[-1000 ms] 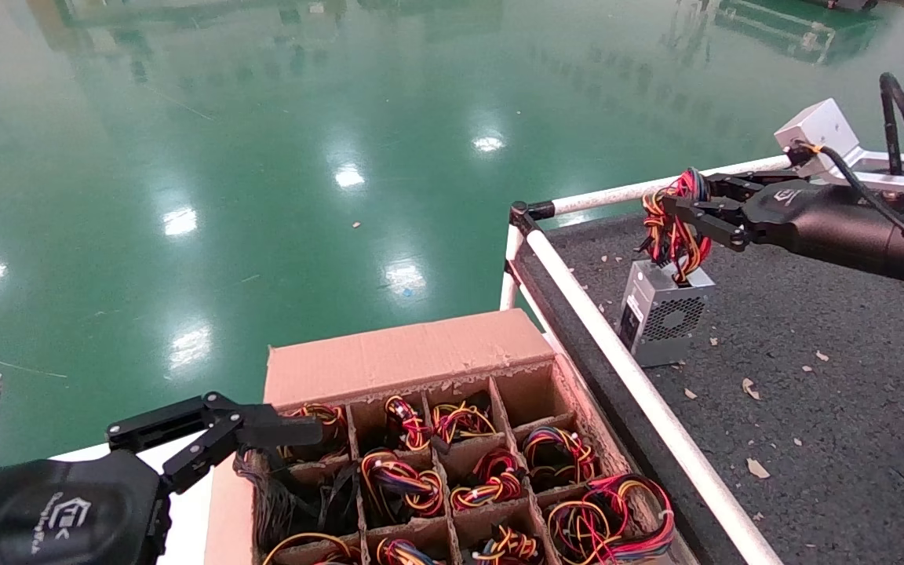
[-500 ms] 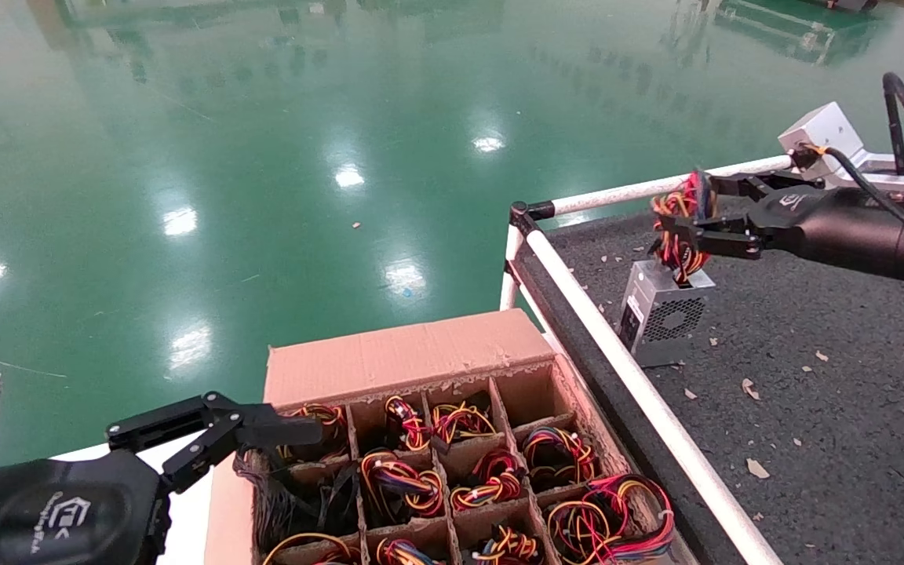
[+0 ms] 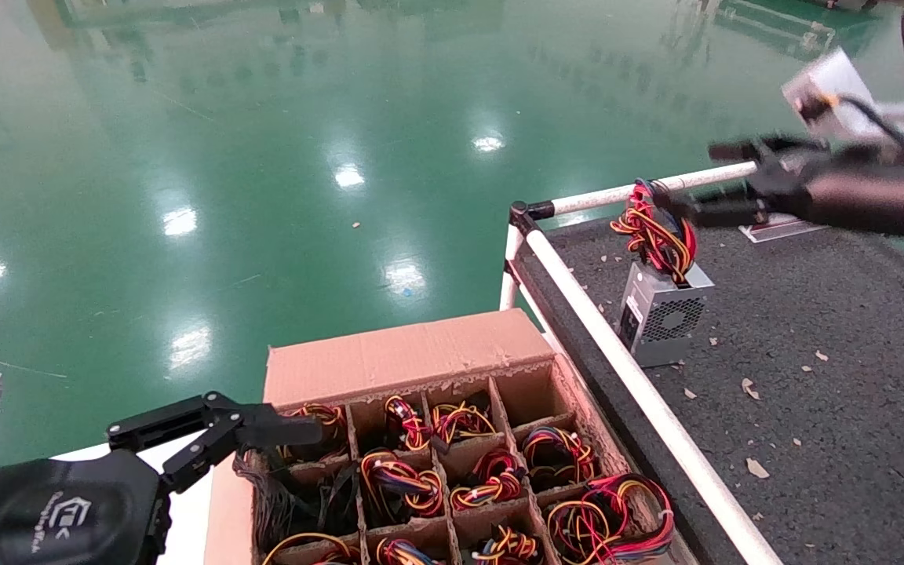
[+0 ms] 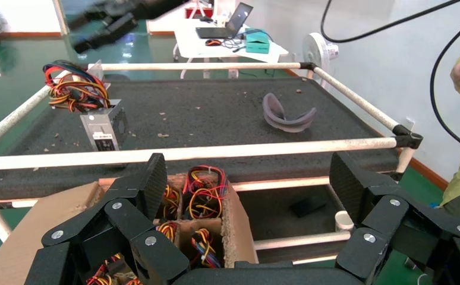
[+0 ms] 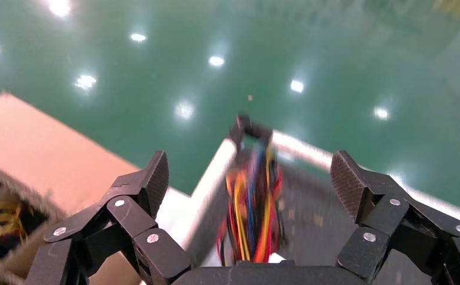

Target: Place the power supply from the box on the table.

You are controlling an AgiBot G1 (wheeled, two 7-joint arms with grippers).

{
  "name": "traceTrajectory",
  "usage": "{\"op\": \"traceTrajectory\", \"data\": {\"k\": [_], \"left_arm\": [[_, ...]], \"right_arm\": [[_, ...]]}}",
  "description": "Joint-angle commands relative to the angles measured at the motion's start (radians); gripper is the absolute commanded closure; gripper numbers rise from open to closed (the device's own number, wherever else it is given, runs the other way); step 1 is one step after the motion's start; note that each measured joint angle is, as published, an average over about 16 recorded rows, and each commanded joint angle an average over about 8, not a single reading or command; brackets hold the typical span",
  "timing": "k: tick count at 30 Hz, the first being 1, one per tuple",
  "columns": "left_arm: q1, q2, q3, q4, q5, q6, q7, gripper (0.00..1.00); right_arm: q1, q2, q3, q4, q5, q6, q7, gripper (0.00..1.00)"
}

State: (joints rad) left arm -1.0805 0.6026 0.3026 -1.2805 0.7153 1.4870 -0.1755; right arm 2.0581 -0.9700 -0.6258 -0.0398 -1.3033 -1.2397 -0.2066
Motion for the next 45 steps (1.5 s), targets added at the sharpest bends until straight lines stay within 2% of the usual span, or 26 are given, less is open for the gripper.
{"op": "traceTrajectory", "data": {"k": [1,5,9,45], "left_arm": [[0.000,0.000,0.000,0.000,0.000,0.000,0.000,0.00],[0.000,0.000,0.000,0.000,0.000,0.000,0.000,0.00],[0.000,0.000,0.000,0.001,0.000,0.000,0.000,0.00],[-0.001,-0.001,0.002,0.001,-0.001,-0.001,0.001,0.00]], "right_arm": [[0.020,-0.013,-0.001,0.003,-0.002,-0.003,0.003,0.00],[0.024,-0.031,0.002,0.027,0.004,-0.012,0.003,0.00],[-0.012,-0.024,0.017,0.086,0.027,-0.027,0.018,0.00],[-0.625,0.218,0.225,0.868,0.372,-0.171,0.255,0.00]]}}
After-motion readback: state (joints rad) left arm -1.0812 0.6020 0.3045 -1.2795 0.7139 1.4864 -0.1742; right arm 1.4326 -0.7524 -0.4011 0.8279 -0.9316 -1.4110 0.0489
